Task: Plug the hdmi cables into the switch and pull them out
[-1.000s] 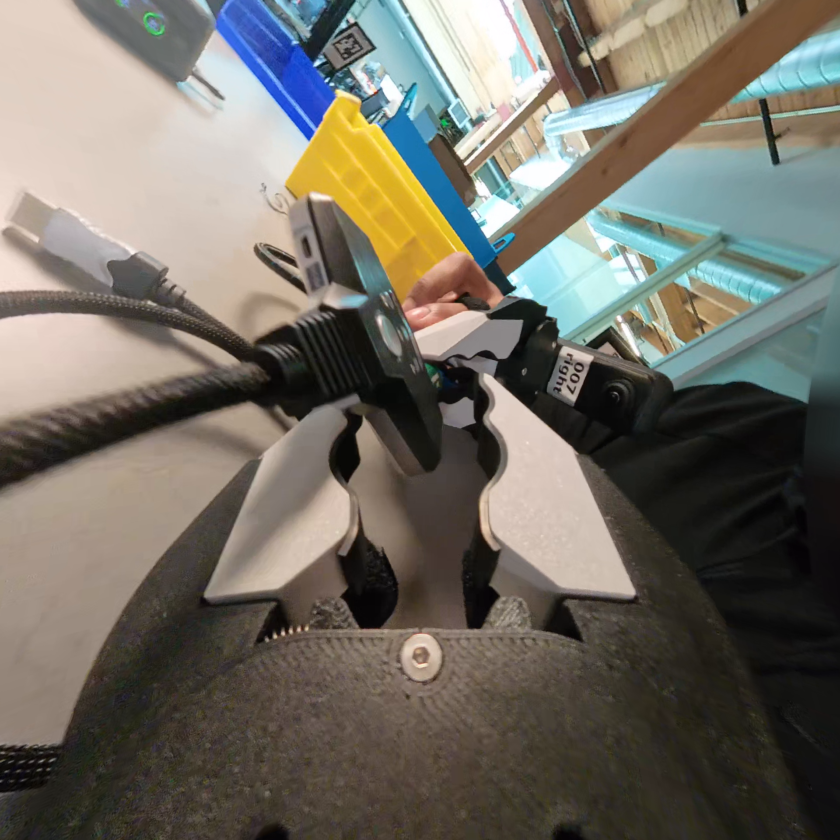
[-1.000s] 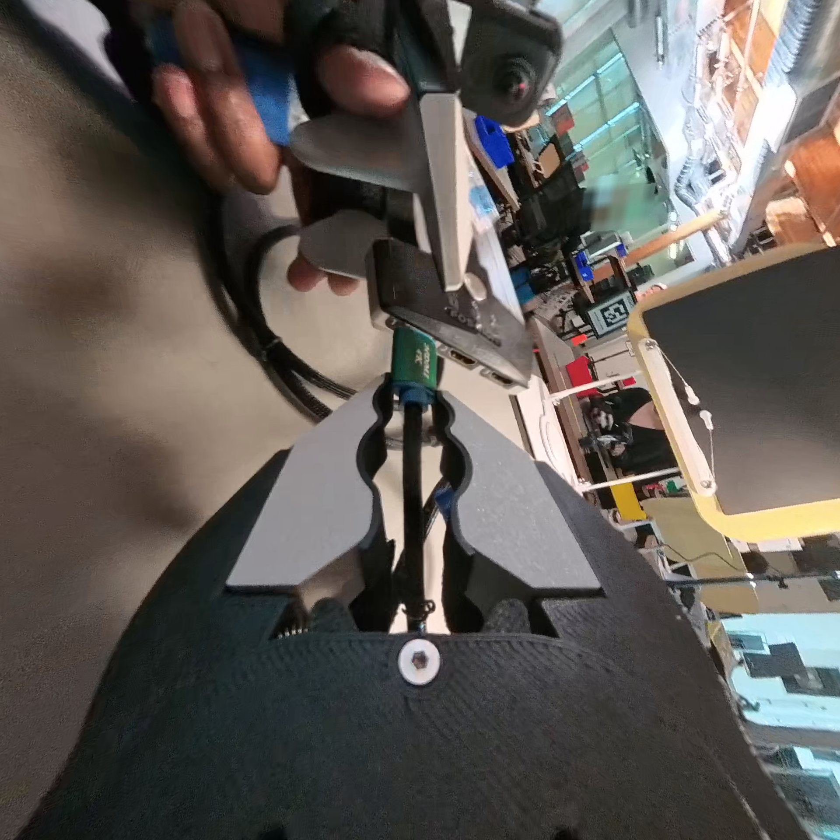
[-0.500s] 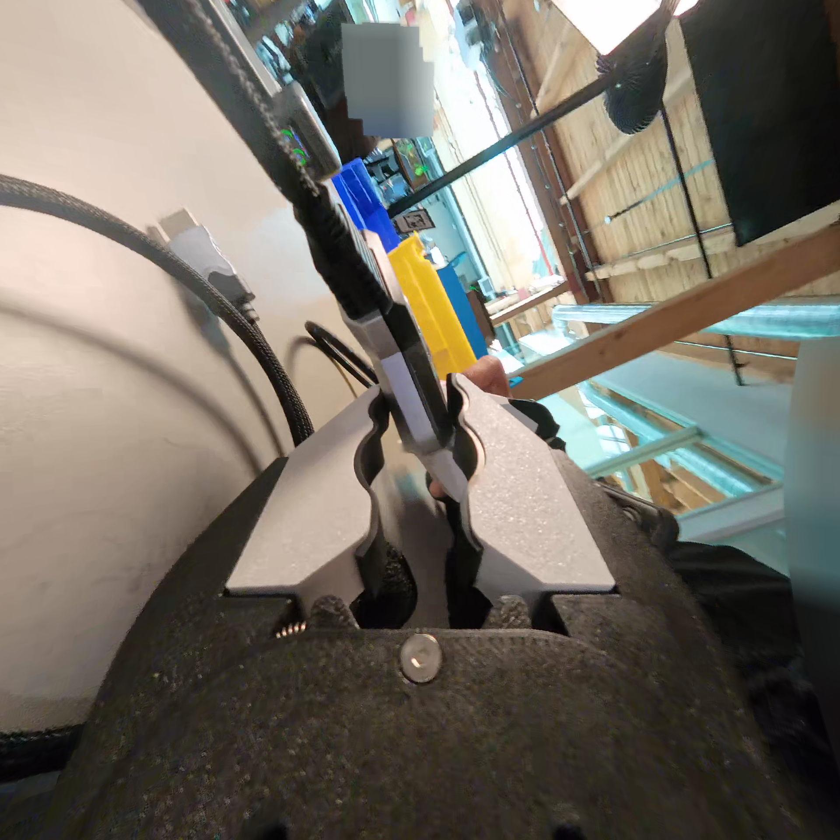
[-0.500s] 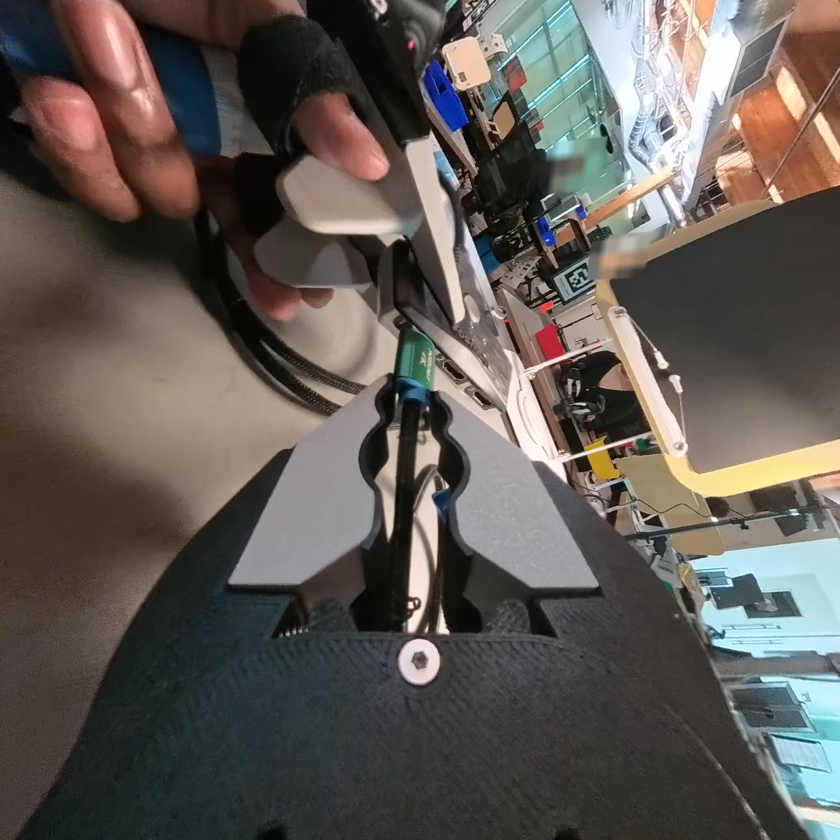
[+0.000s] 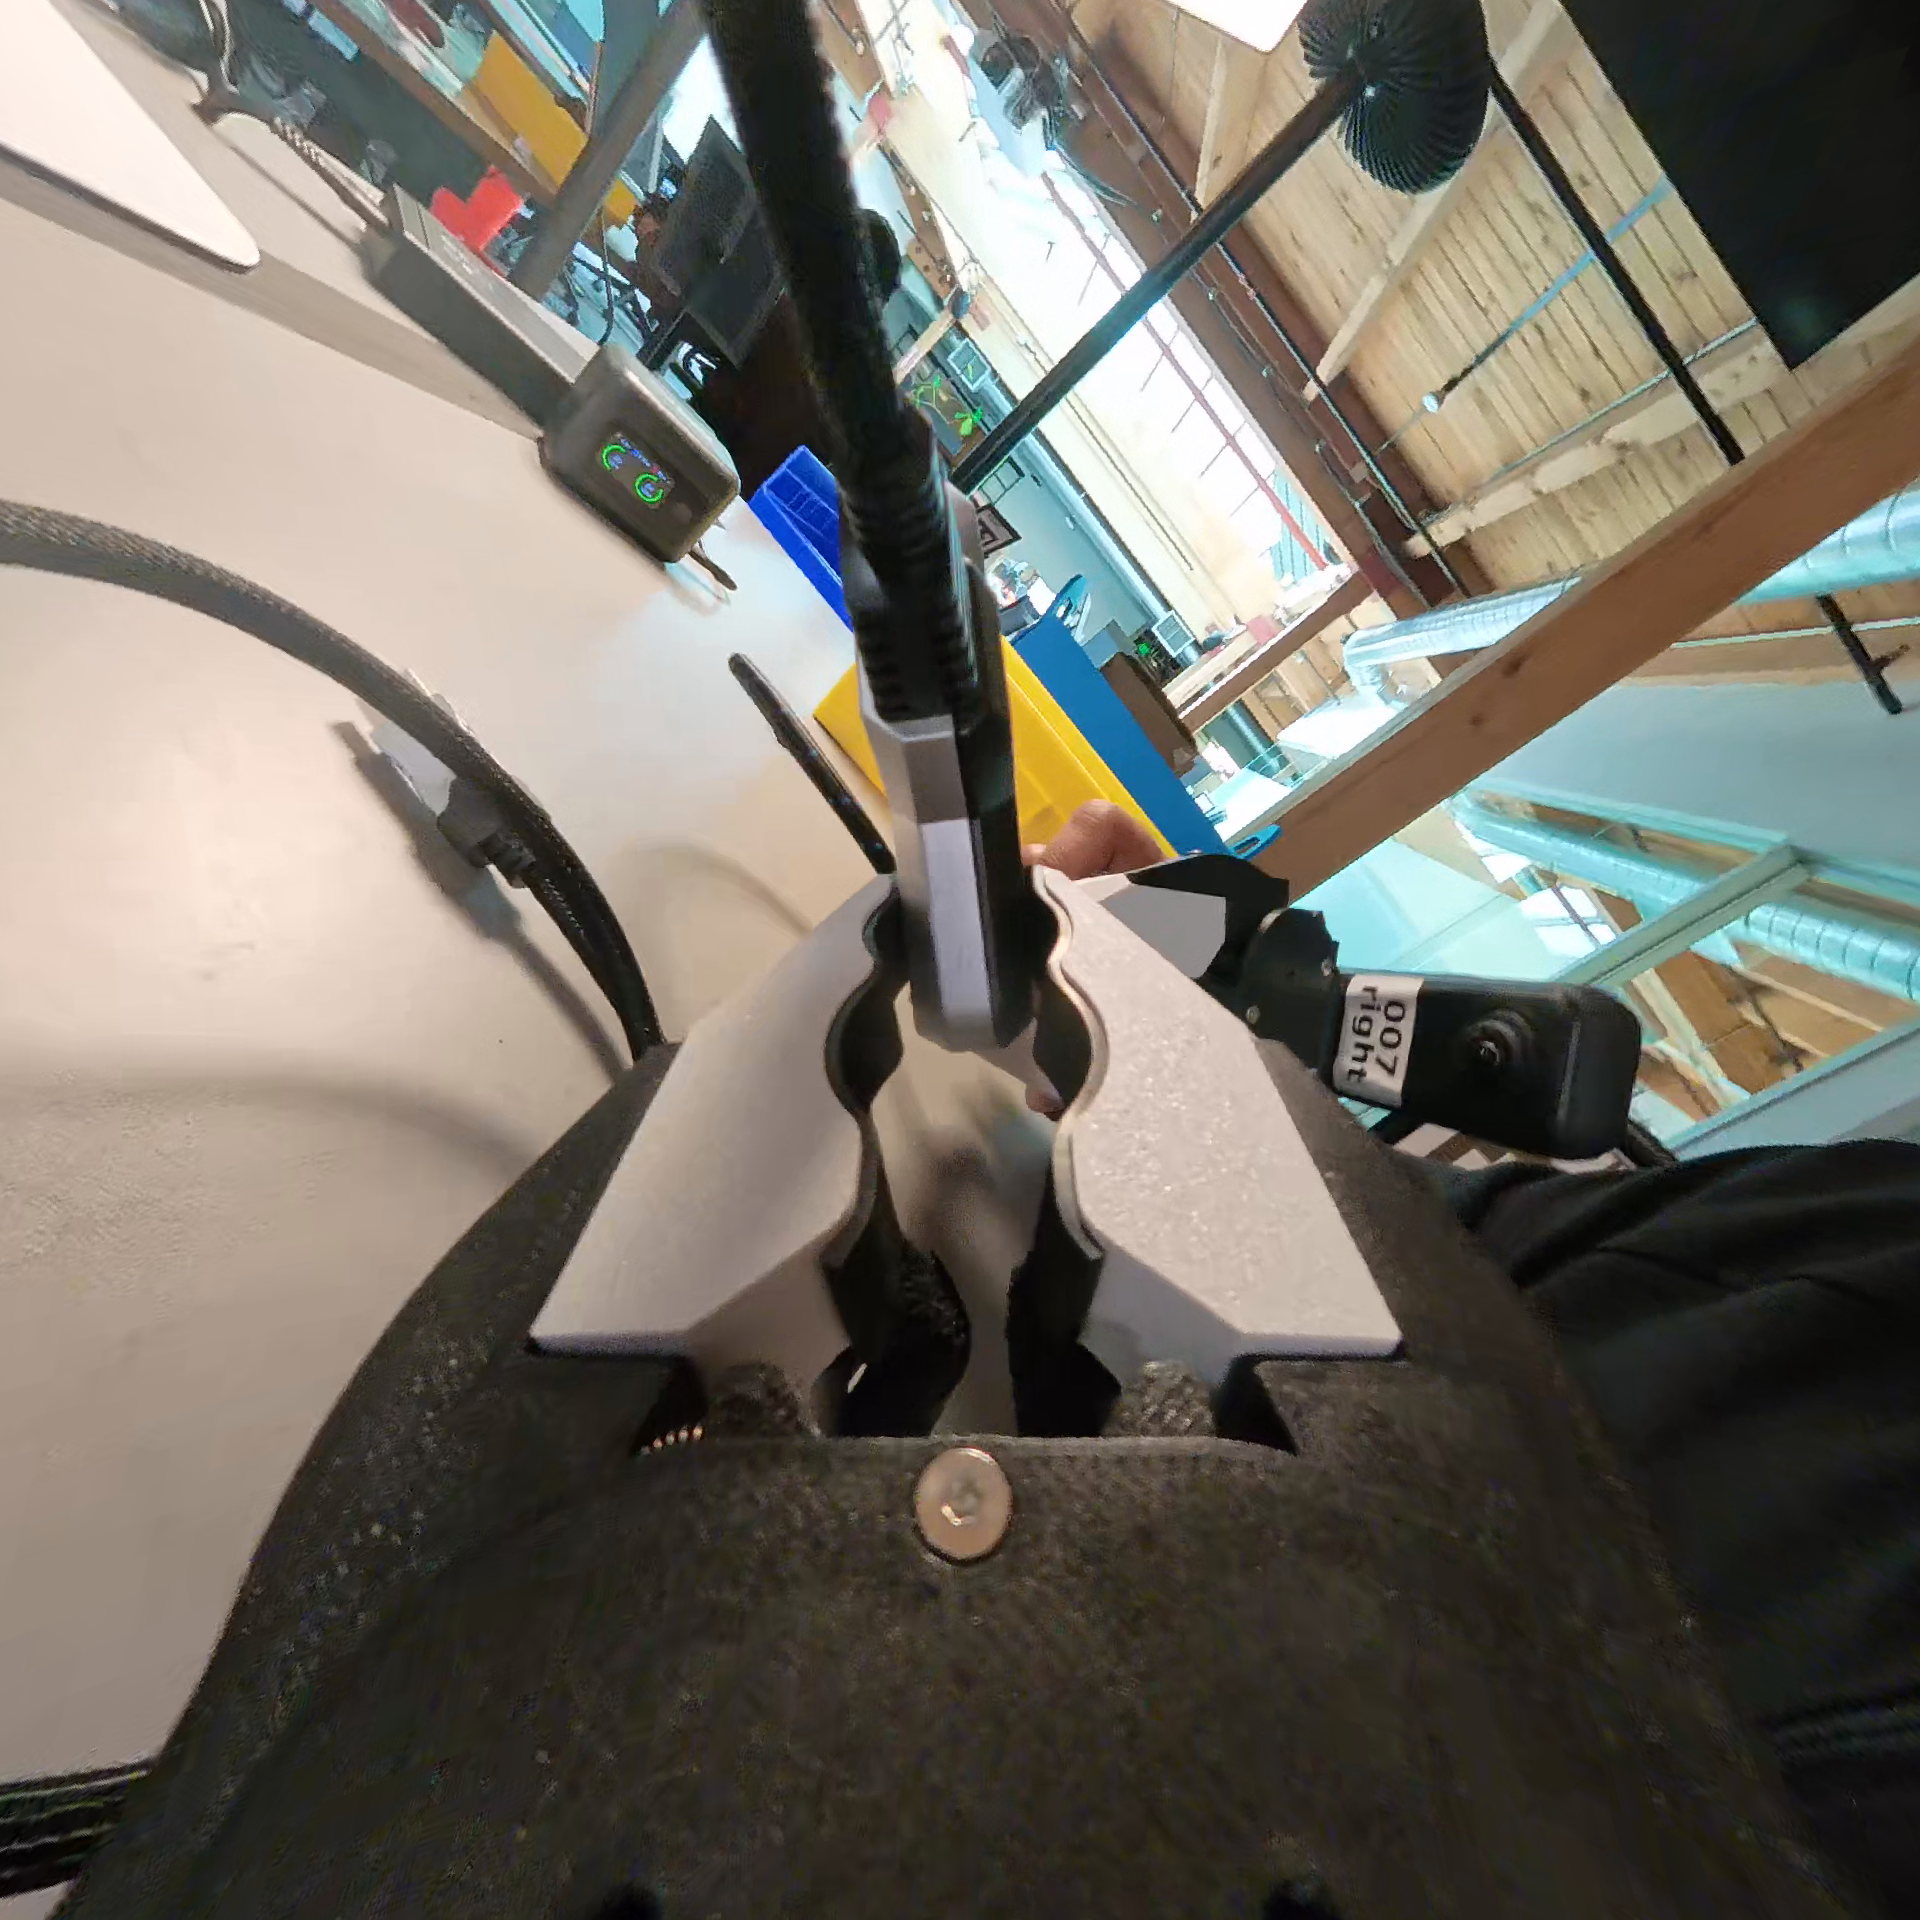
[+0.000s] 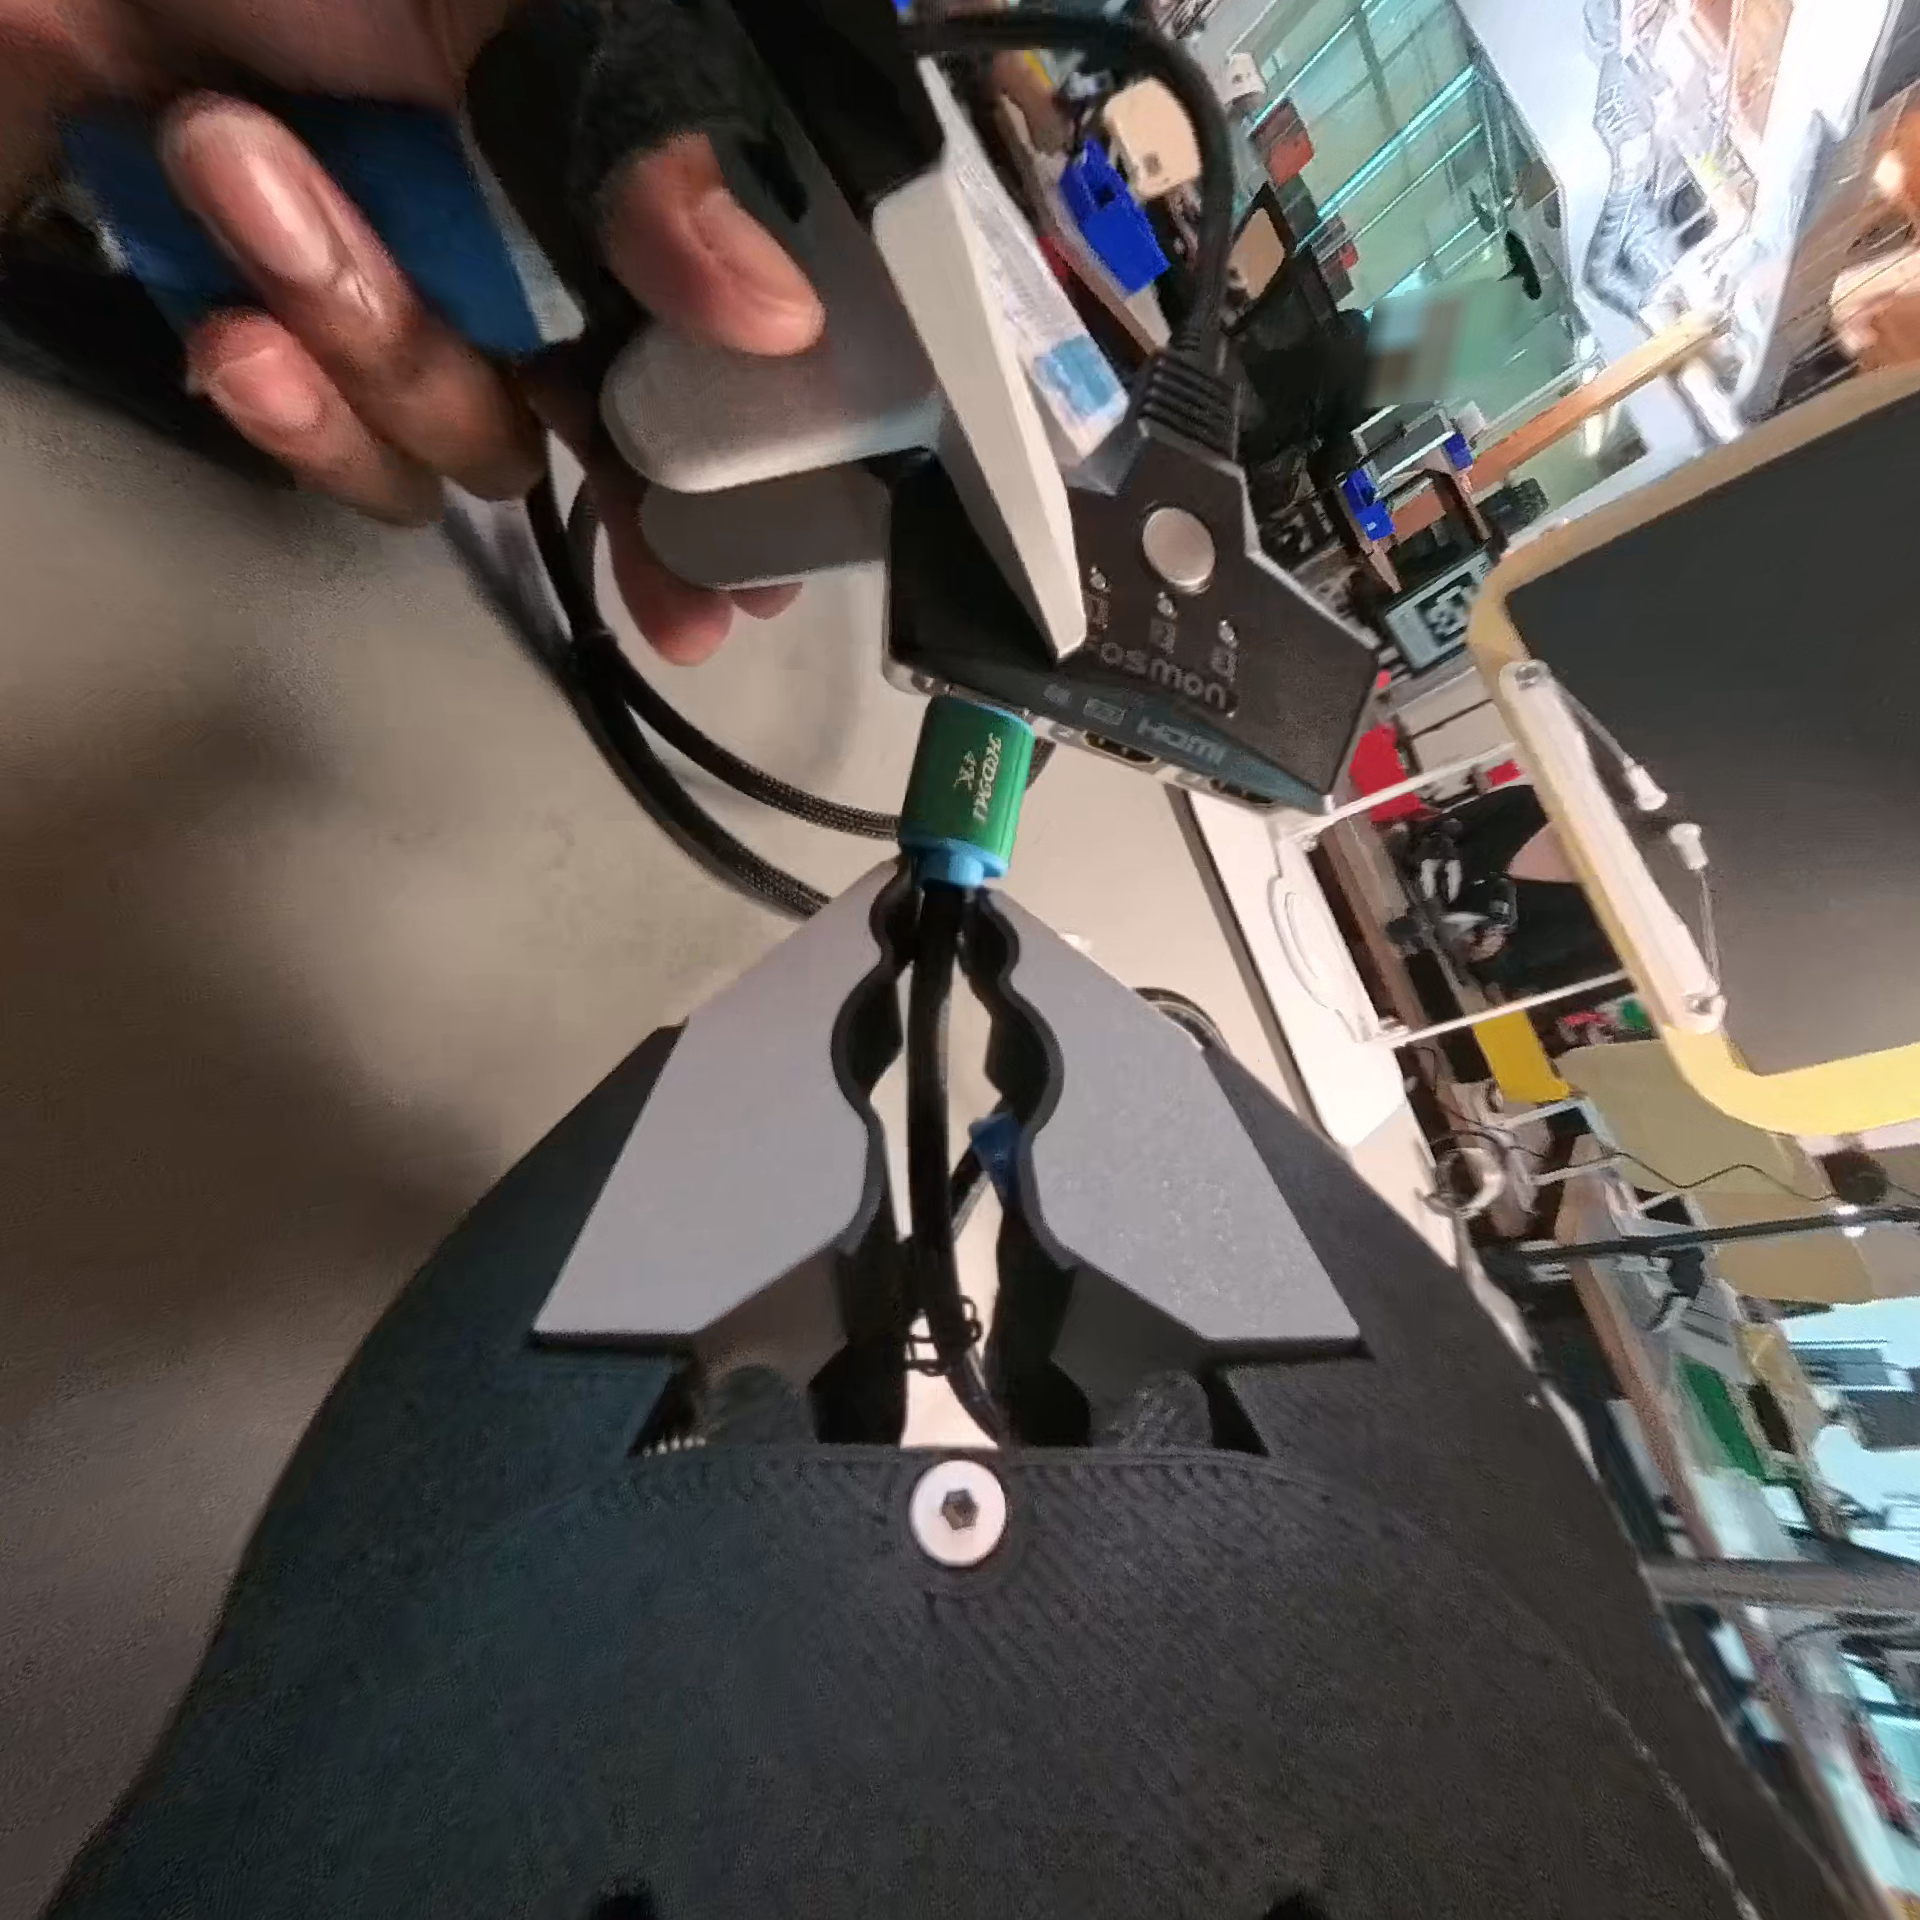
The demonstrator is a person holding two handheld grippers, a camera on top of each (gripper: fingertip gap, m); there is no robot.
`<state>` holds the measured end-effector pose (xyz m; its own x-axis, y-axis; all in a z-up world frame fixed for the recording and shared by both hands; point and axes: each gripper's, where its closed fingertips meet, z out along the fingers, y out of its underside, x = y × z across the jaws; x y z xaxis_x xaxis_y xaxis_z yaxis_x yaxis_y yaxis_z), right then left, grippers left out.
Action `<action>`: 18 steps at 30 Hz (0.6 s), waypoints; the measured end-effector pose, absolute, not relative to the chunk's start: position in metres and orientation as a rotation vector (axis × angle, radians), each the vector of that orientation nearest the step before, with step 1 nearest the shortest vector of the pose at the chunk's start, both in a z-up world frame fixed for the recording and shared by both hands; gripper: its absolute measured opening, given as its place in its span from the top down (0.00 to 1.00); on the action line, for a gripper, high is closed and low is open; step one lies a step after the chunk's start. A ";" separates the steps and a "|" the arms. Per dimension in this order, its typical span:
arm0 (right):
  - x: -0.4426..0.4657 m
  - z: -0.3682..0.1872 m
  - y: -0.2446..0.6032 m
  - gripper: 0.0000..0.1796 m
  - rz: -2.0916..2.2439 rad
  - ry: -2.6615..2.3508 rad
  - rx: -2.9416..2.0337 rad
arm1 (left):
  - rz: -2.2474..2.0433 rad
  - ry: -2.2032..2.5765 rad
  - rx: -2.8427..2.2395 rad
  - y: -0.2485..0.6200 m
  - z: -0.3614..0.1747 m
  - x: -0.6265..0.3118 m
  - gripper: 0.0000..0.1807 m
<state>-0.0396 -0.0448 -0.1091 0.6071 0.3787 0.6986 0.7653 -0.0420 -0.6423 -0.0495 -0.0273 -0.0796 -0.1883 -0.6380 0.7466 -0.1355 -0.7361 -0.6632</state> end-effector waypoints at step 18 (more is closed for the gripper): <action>-0.038 -0.097 -0.054 0.96 -0.382 -1.050 -1.574 | -2.080 0.944 -1.676 -0.035 -0.071 -0.052 0.89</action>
<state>-0.0380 -0.0542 -0.0965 0.5471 0.4142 0.7274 0.7849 0.0480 -0.6177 -0.0517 -0.0348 -0.0707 -0.2693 -0.6079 0.7469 -0.1620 -0.7359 -0.6574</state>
